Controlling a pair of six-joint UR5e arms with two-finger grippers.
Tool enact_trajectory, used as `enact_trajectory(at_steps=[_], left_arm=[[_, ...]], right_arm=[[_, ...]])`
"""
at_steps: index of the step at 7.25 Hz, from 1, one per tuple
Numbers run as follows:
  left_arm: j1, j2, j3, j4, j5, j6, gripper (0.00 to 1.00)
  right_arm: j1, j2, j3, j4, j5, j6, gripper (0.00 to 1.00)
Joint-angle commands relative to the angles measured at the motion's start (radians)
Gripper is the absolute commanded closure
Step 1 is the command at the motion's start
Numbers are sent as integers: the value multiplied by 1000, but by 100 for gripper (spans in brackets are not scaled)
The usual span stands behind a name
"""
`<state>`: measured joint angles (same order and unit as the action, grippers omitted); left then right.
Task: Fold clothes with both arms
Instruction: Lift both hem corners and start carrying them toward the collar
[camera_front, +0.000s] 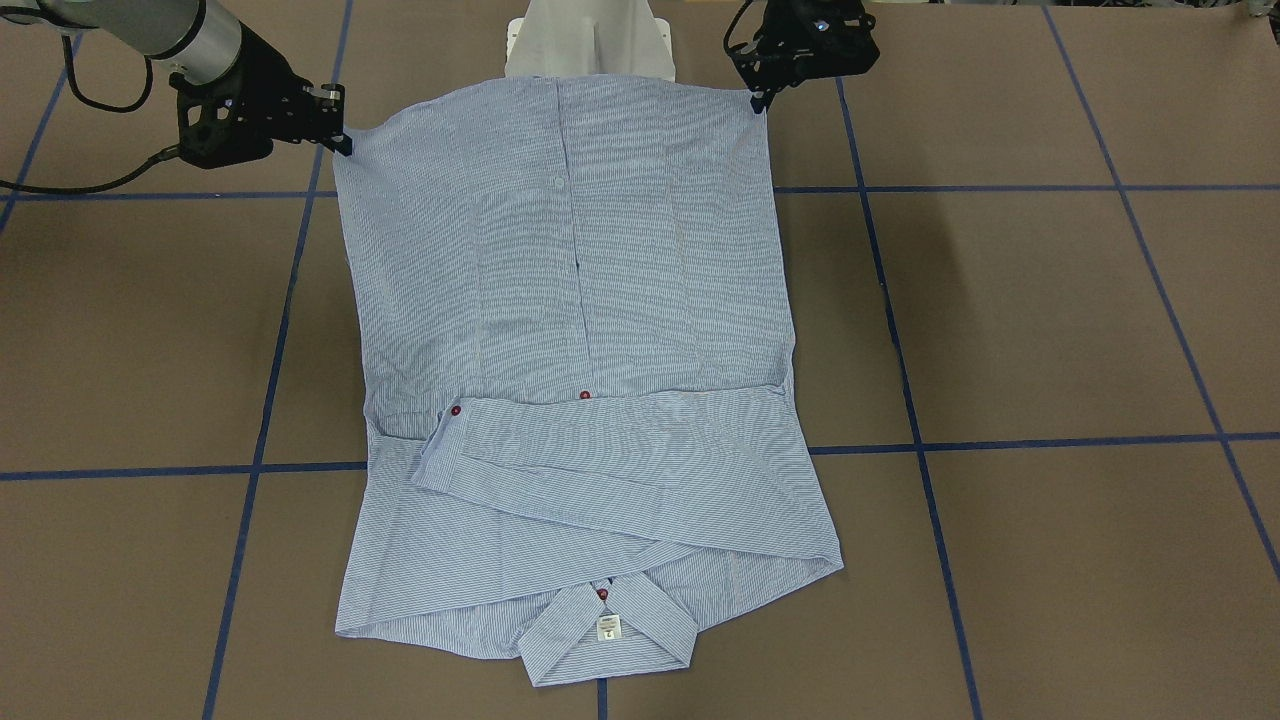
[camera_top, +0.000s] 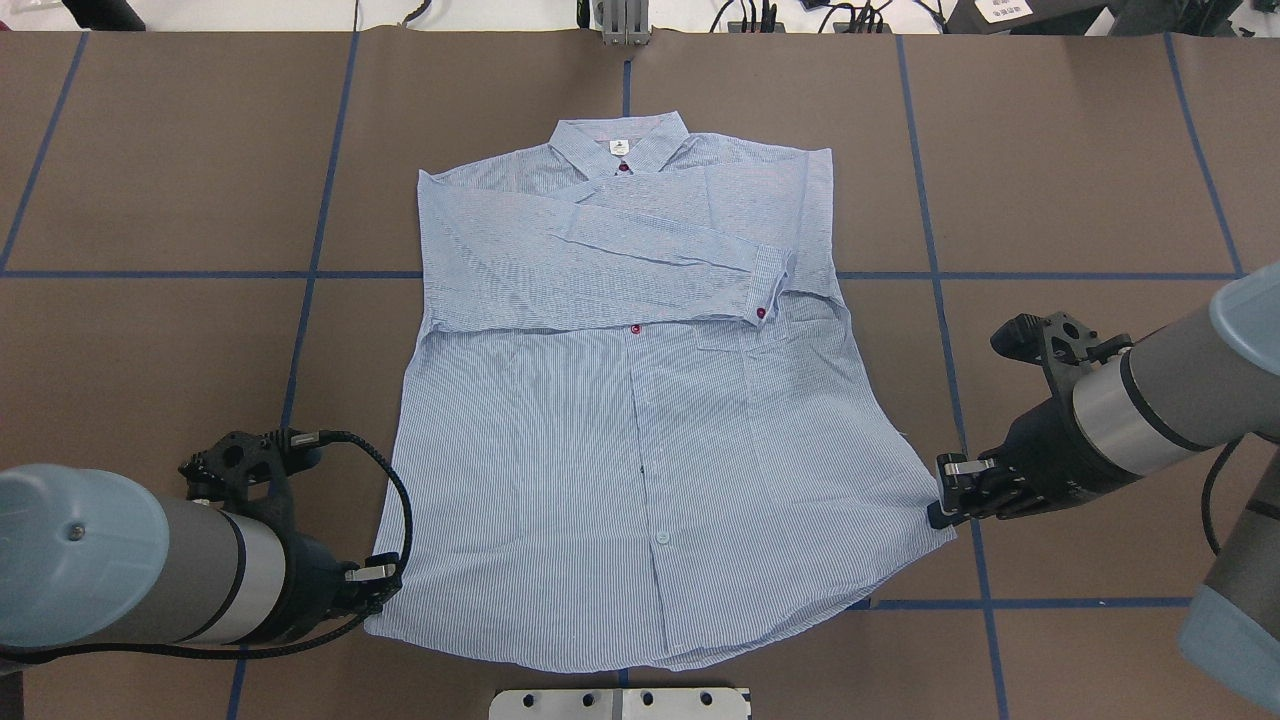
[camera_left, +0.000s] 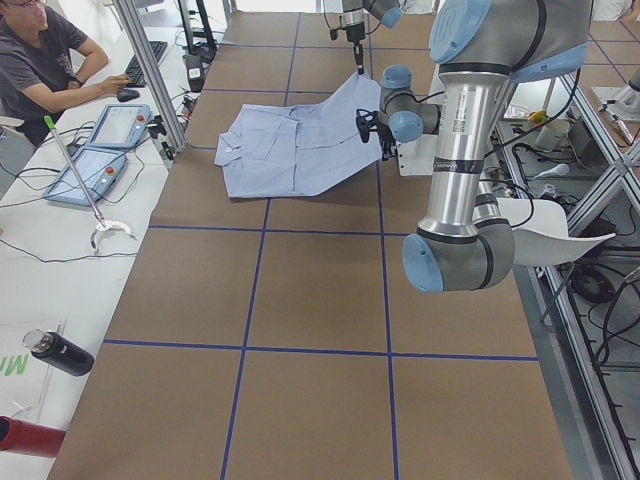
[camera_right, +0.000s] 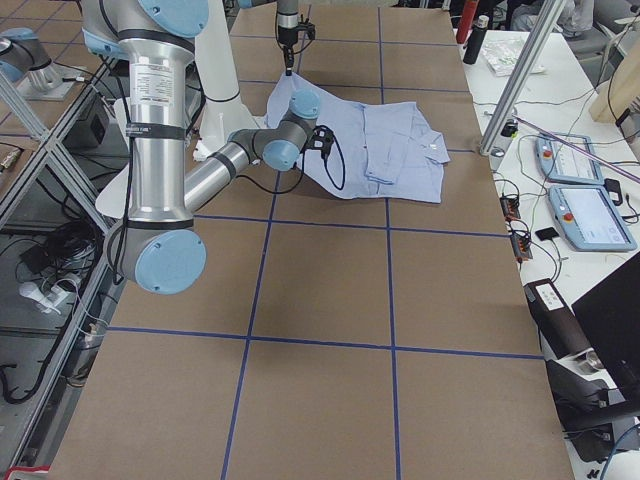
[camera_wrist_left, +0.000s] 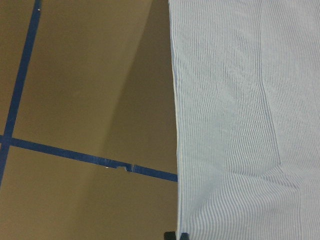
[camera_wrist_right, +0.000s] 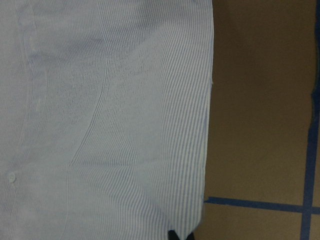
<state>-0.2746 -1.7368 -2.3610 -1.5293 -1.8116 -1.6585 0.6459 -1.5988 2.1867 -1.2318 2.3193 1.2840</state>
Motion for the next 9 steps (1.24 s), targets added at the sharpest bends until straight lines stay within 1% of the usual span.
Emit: enact_trajectory(at_steps=[1, 6, 9], left_arm=[[0, 0, 0, 0, -2, 0, 100], [0, 2, 0, 0, -2, 0, 100], [-2, -10, 2, -2, -2, 0, 100]], right_arm=[[4, 2, -4, -2, 0, 0, 100], [27, 3, -31, 0, 2, -5, 100], [34, 6, -31, 0, 3, -6, 100]])
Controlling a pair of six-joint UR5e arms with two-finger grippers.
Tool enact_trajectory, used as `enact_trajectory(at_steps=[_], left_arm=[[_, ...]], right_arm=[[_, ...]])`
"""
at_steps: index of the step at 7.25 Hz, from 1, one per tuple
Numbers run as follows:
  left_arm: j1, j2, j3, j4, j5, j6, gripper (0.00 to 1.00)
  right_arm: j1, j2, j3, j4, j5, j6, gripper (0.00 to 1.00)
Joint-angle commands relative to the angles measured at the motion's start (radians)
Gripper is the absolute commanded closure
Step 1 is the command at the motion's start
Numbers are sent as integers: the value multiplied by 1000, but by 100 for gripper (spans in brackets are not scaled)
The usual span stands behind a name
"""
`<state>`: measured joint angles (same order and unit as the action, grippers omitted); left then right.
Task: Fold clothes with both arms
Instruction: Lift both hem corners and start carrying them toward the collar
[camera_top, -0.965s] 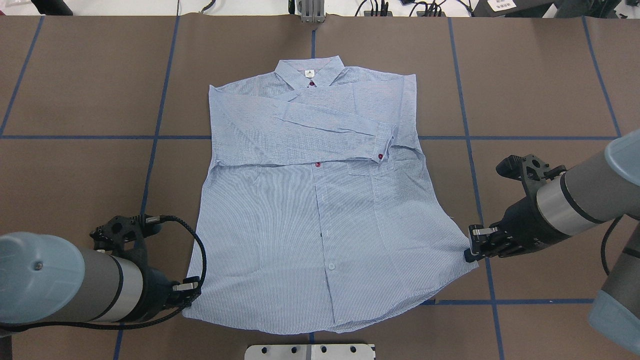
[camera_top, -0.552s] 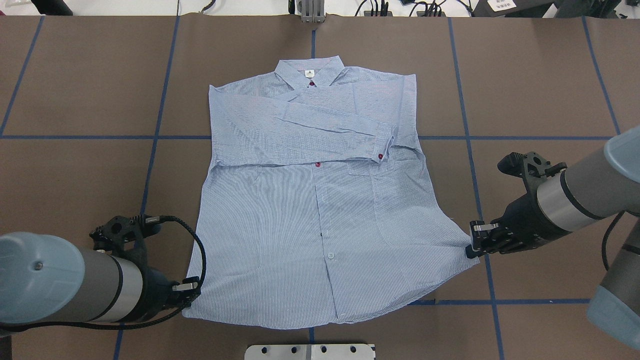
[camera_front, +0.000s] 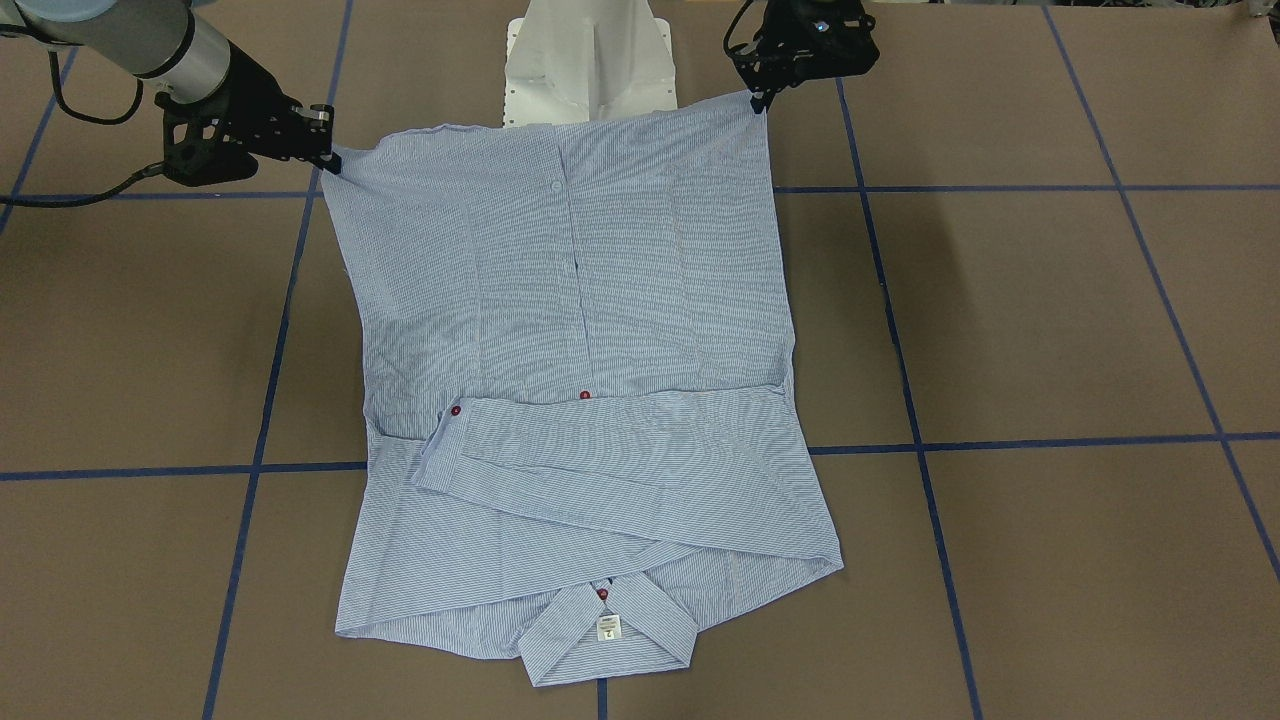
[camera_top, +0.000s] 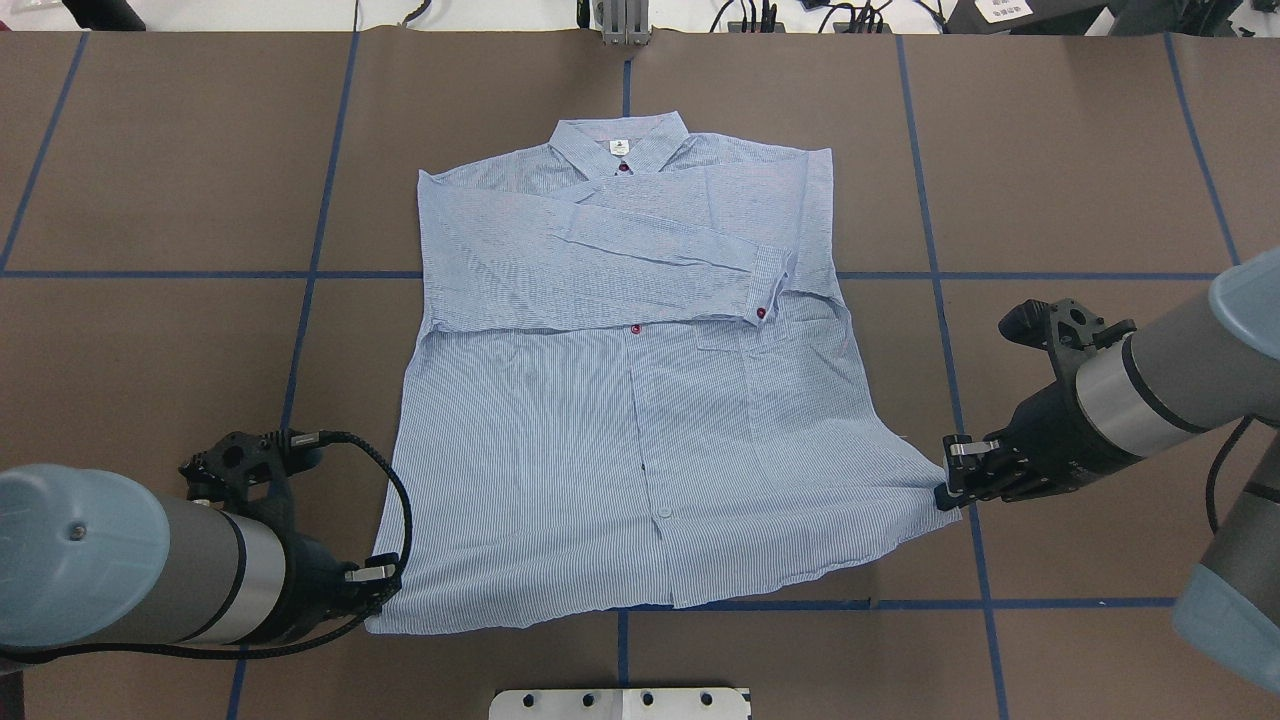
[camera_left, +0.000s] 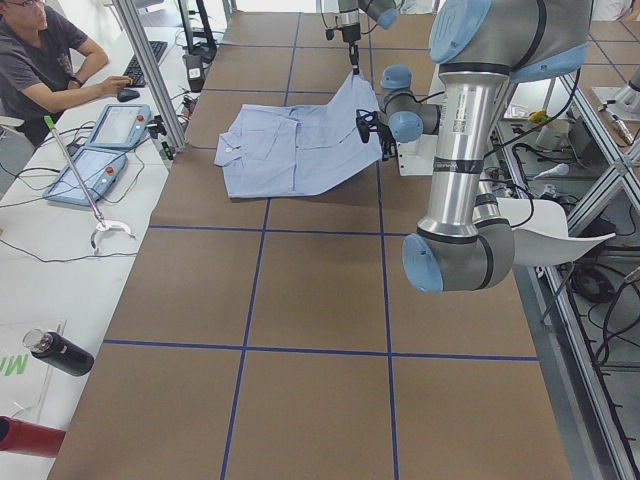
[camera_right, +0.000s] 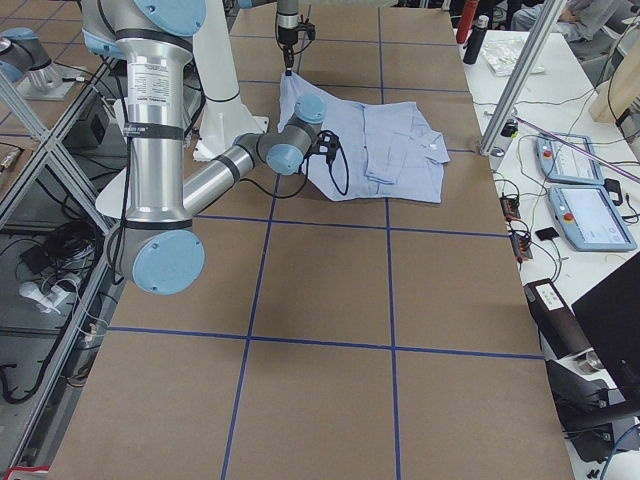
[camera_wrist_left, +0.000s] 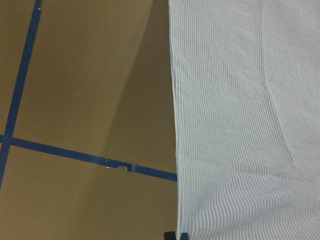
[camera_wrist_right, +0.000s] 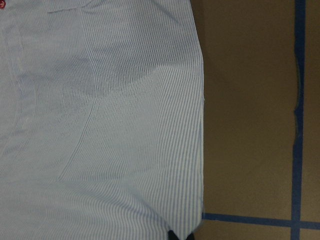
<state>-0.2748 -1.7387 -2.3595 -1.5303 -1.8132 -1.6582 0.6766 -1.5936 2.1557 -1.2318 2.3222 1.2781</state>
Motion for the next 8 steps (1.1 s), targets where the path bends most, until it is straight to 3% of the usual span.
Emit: enact_trajectory(at_steps=[1, 6, 8], left_arm=[[-1, -16, -1, -2, 0, 0, 100], [-171, -84, 19, -4, -12, 99, 100], [-274, -166, 121, -10, -74, 161, 100]], right_arm=[[7, 6, 0, 0, 0, 0, 100], [116, 171, -118, -5, -1, 0, 100], [182, 245, -190, -5, -3, -3, 100]])
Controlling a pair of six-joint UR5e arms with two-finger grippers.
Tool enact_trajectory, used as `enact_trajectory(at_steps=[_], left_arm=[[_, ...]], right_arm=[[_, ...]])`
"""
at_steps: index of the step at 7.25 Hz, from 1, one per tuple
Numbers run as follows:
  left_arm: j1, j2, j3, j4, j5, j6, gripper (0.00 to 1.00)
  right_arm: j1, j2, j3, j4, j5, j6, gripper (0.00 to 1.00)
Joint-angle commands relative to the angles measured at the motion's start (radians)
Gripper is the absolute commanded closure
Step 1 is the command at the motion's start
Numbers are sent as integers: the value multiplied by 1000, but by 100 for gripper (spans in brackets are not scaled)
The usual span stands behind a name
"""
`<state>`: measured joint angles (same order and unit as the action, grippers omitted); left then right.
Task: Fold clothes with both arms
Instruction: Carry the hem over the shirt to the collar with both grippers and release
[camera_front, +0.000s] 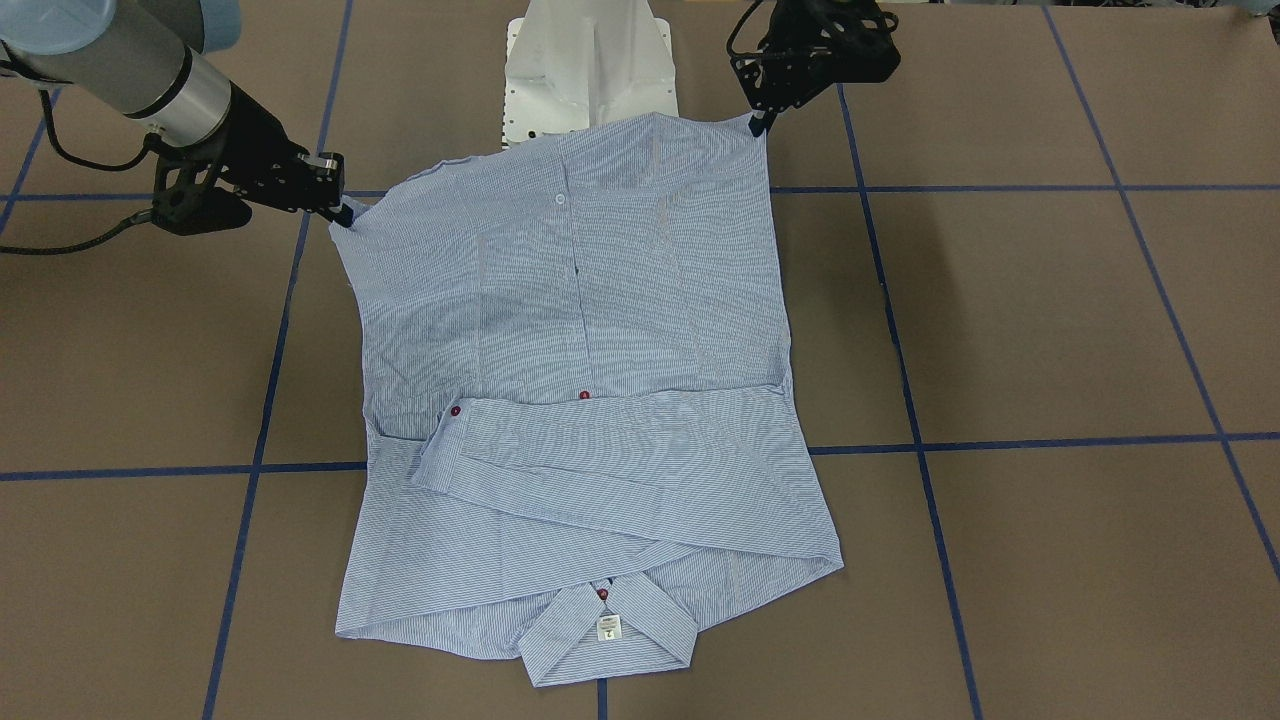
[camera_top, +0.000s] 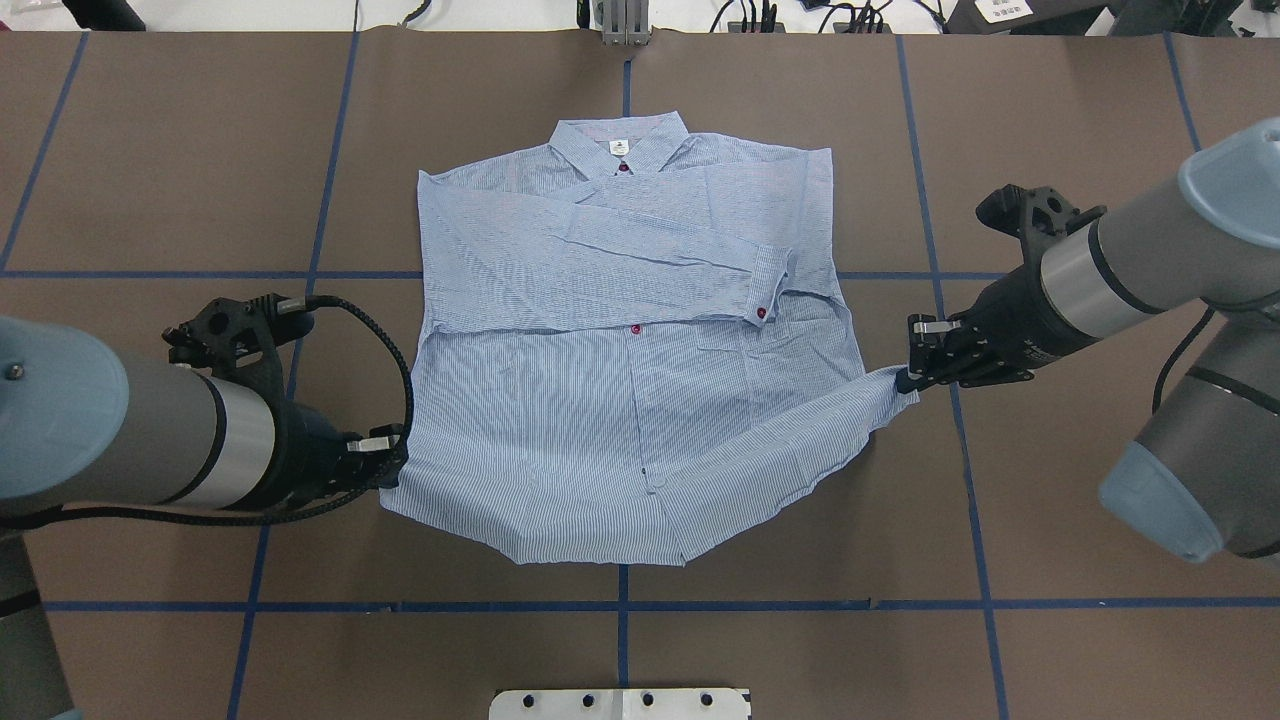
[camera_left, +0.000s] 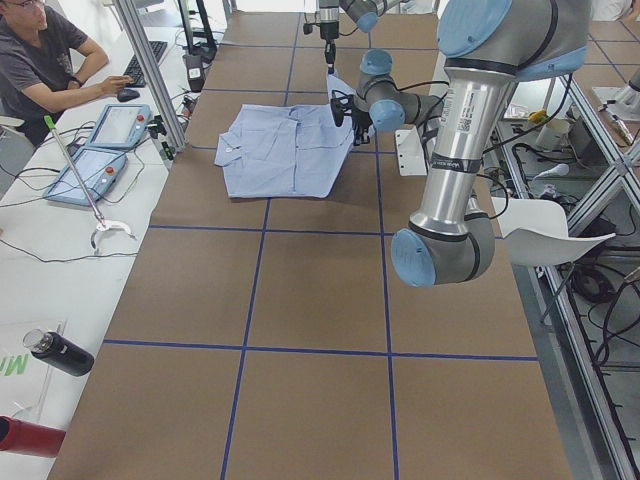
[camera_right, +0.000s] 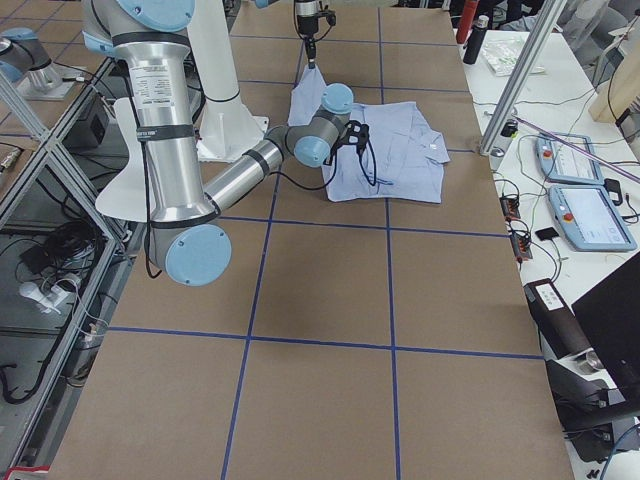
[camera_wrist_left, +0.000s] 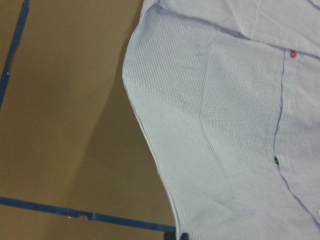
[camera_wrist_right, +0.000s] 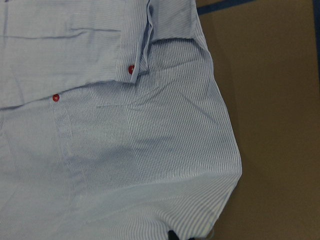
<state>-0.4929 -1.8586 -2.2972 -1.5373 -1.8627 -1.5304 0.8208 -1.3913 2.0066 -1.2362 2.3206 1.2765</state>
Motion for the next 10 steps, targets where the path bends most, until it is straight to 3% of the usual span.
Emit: enact_trajectory(at_steps=[1, 2, 5, 8, 10], left_arm=[[-87, -97, 121, -9, -23, 36, 100], [-129, -138, 186, -29, -24, 73, 100], [-294, -139, 286, -87, -88, 218, 100], [-312, -175, 512, -338, -90, 227, 100], [-334, -224, 606, -408, -90, 227, 100]], right_arm=[[66, 93, -98, 0, -1, -2, 100], [86, 148, -159, 0, -3, 0, 100], [150, 256, -281, 0, -3, -5, 100], [184, 415, -463, 1, -10, -11, 100], [187, 489, -552, 1, -21, -12, 100]])
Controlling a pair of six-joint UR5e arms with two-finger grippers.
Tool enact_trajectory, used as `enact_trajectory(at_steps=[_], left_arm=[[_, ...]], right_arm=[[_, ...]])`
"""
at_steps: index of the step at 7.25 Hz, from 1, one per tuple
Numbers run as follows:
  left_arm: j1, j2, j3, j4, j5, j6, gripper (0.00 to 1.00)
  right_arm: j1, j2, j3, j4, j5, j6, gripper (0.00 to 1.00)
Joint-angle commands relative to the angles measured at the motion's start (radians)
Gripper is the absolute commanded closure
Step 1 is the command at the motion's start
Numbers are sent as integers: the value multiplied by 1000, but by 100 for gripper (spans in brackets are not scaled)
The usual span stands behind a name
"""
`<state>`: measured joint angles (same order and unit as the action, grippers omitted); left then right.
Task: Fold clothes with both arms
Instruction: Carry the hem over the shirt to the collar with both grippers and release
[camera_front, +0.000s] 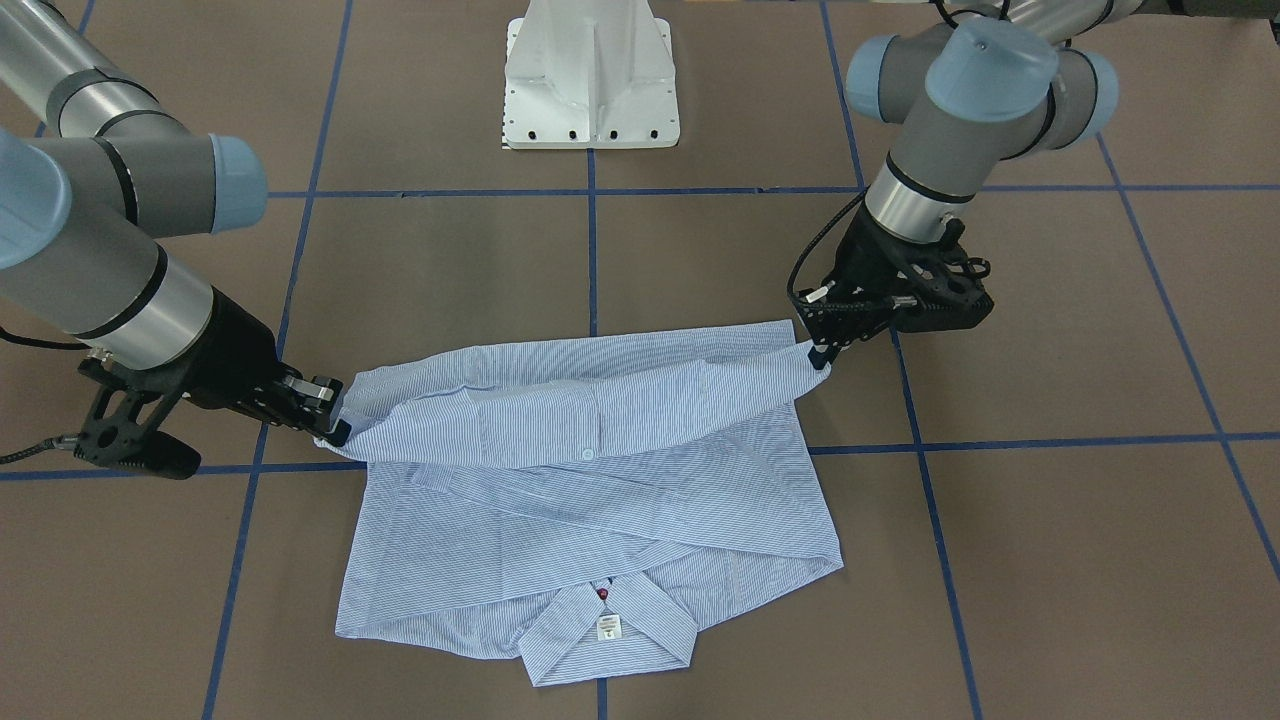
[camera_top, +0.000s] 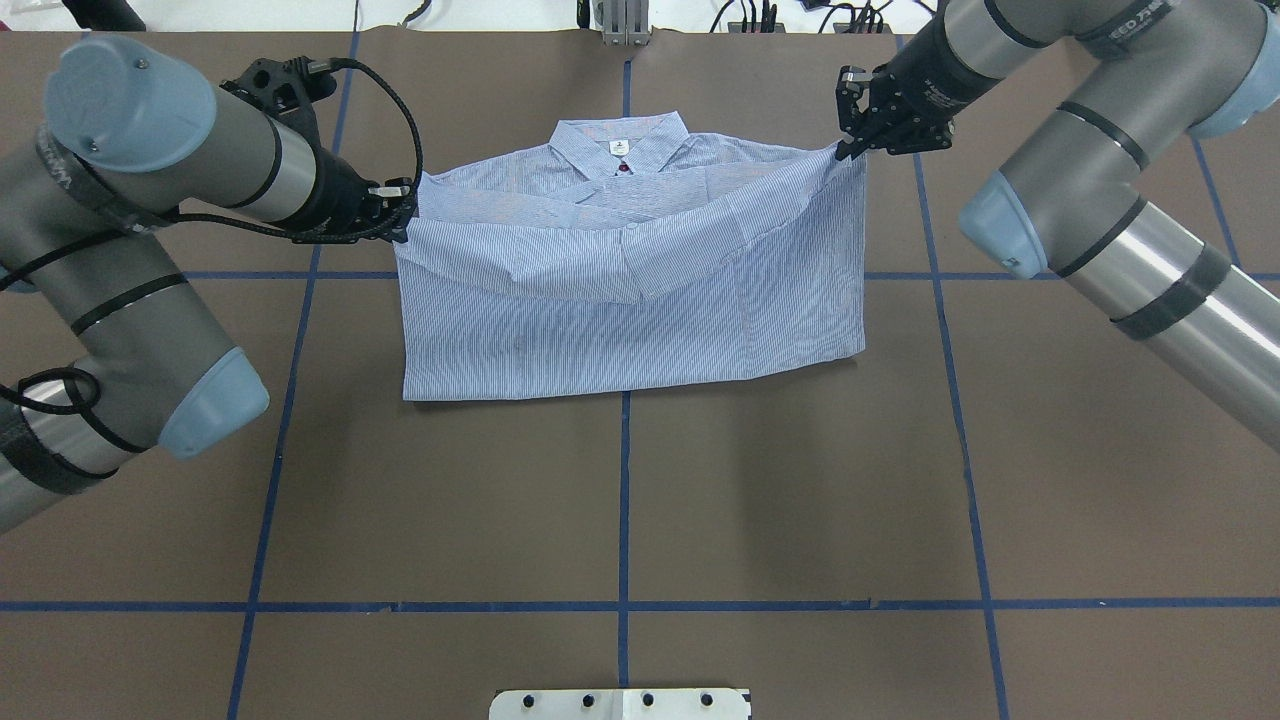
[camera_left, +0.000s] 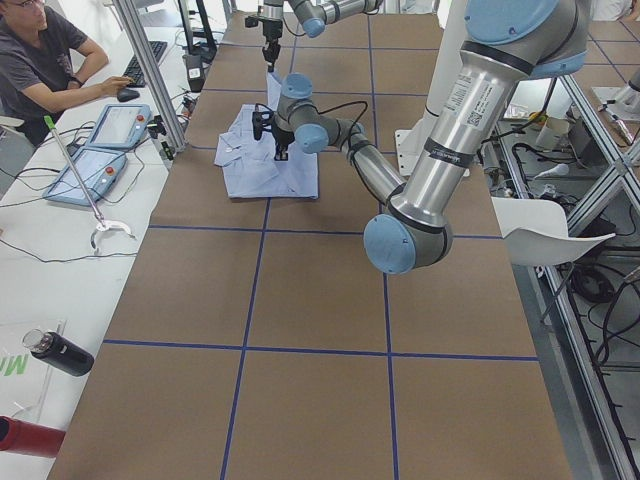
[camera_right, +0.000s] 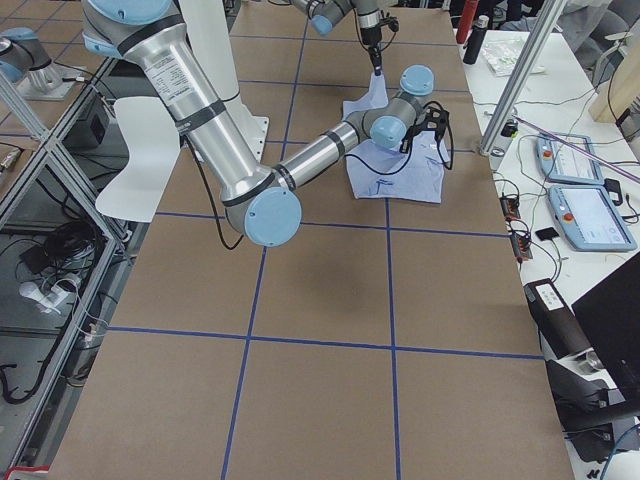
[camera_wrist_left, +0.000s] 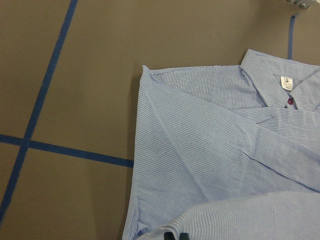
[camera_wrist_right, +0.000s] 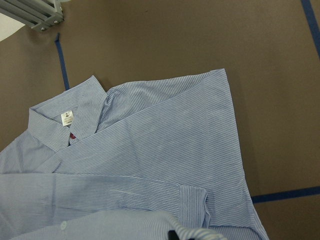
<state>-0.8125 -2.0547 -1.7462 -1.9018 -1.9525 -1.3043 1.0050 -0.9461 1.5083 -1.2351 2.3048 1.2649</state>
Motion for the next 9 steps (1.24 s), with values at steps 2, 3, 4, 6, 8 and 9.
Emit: enact_trajectory(at_steps=[2, 3, 4, 6, 8, 9], left_arm=[[-91, -33, 59, -43, -60, 29, 100], [-103, -42, 83, -43, -66, 55, 100], [-115, -92, 141, -43, -66, 56, 100], [-116, -125, 230, -104, -65, 50, 100], [-117, -162, 370, -216, -62, 50, 100], [-132, -163, 417, -270, -62, 50, 100]], right_arm=[[17, 87, -112, 2, -8, -2, 100], [26, 101, -140, 2, -8, -4, 100], [30, 118, -170, 9, -10, -5, 100], [32, 121, -291, 164, -19, -5, 100], [30, 121, -301, 166, -21, -5, 100], [30, 121, -312, 167, -31, -5, 100]])
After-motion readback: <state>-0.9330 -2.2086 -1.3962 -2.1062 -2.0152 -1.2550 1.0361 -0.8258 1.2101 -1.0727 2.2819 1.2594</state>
